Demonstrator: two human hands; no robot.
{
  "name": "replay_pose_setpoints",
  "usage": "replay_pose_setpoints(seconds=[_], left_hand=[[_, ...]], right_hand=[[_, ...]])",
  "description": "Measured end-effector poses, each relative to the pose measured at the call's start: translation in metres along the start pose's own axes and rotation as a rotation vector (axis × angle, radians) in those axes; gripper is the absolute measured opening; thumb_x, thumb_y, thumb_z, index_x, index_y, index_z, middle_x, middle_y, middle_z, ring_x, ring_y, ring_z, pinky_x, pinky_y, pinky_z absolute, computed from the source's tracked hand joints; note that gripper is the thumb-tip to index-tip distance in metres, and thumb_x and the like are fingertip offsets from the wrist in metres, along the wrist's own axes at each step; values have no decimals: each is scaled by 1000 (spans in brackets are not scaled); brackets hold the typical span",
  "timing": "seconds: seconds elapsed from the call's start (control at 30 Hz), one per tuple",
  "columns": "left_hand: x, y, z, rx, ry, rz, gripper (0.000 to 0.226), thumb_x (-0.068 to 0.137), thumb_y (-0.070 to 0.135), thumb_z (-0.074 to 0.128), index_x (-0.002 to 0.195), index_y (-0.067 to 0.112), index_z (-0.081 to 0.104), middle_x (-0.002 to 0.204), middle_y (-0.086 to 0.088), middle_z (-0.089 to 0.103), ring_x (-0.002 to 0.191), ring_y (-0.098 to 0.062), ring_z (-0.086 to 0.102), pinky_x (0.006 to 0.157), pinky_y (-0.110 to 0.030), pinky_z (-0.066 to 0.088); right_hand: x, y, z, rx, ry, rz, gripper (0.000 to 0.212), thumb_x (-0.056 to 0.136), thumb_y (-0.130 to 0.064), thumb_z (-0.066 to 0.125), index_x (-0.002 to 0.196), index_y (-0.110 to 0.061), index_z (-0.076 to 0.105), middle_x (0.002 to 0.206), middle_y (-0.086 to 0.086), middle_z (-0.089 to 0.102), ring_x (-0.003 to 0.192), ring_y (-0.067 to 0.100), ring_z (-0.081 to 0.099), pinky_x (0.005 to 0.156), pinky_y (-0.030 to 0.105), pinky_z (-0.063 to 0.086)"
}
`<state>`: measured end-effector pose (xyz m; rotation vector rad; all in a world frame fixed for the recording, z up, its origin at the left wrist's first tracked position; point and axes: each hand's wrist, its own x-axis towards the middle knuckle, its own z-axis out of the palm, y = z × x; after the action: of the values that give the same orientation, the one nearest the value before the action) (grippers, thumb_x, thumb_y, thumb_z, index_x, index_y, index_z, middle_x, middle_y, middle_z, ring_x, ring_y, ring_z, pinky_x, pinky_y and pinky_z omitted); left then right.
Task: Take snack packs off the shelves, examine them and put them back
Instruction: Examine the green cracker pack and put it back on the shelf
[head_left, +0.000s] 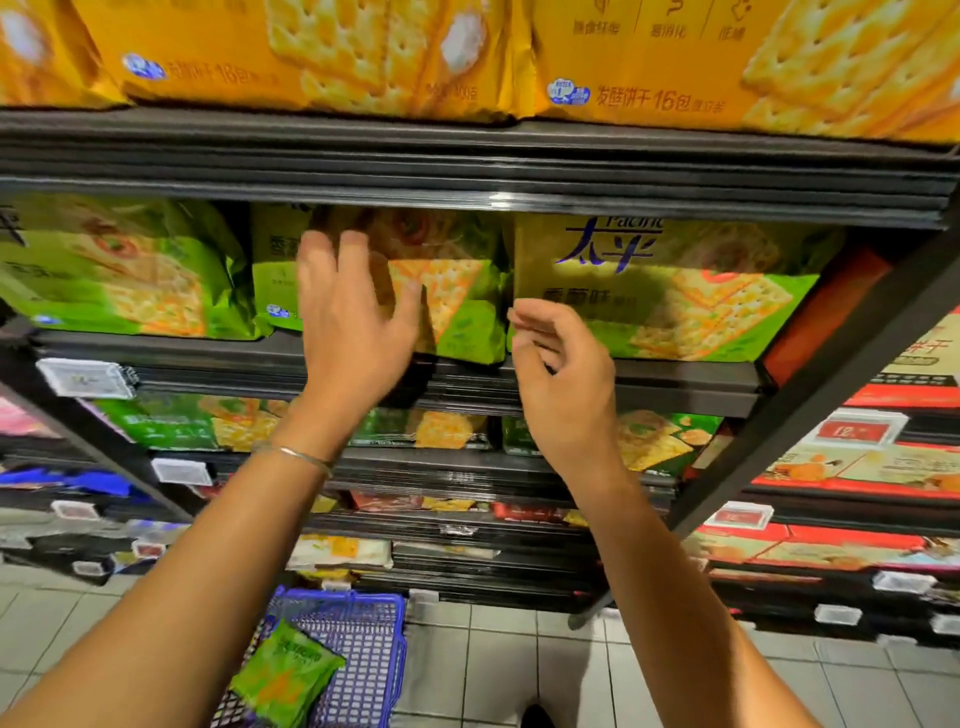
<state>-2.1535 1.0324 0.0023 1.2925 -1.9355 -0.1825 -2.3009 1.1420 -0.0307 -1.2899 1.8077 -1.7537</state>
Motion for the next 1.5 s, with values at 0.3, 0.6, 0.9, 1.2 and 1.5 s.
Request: replay_pose_setpoints(seconds=[0.3, 0.6, 0.9, 1.2, 1.5], left_hand=[[85, -20, -21, 535, -513, -33, 80, 103, 70, 27, 126, 6, 68, 142, -21, 61, 133, -38, 56, 107, -40, 39], [58, -26, -18, 467, -58, 187, 71, 97, 66, 50, 74, 1, 66, 56, -13, 45, 79, -43, 67, 74, -41, 45], [16, -40, -14, 445, 333, 268, 66, 97, 64, 57, 115, 1, 59, 114, -30, 58, 114, -52, 56, 97, -58, 41], [19, -38, -14, 414, 297, 238, 66, 94, 62, 61, 113, -2, 59, 111, -31, 58, 114, -55, 55, 99, -63, 43], [19, -41, -8, 395, 313, 246, 66, 95, 61, 63, 115, -1, 57, 116, -33, 57, 119, -57, 53, 104, -64, 39]], right_hand=[[-9, 1, 30, -170, -72, 123, 43, 101, -21, 63, 144, -16, 56, 136, -3, 57, 127, 14, 55, 109, 43, 47], [-11, 0, 44, -228, -46, 169, 51, 102, -27, 62, 150, -13, 50, 150, 0, 51, 136, 20, 50, 115, 44, 43], [-11, 4, 57, -190, 55, 171, 43, 100, -24, 65, 140, -10, 59, 140, 2, 53, 127, 17, 56, 110, 39, 48], [21, -7, 18, 67, 500, 65, 13, 99, -29, 68, 103, -19, 59, 89, -12, 63, 79, -2, 59, 72, 15, 47], [50, -3, 3, 57, 455, 143, 19, 93, -13, 69, 83, -29, 63, 80, 2, 71, 82, 25, 70, 84, 55, 59]])
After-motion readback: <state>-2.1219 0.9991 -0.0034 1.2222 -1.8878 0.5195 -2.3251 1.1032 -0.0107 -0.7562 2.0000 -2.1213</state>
